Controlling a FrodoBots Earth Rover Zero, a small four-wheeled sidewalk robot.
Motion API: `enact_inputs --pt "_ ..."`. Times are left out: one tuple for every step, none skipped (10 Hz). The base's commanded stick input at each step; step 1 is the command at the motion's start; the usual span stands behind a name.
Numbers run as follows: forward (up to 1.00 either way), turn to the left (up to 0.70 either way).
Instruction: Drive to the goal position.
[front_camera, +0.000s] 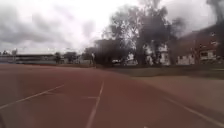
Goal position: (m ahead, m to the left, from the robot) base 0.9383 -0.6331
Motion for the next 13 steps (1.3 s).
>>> enact_inputs --pt "0.7 0.0" --pt "0.7 0.0" --pt "0.7 0.0" --pt "0.7 0.0" --pt "0.7 0.0" --pt "0.7 0.0" --pt "0.7 0.0" --pt "0.7 0.0" --pt "0.7 0.0" --pt "0.7 0.0" --pt "0.7 0.0" --pt "0.7 0.0" --pt "0.7 0.0"
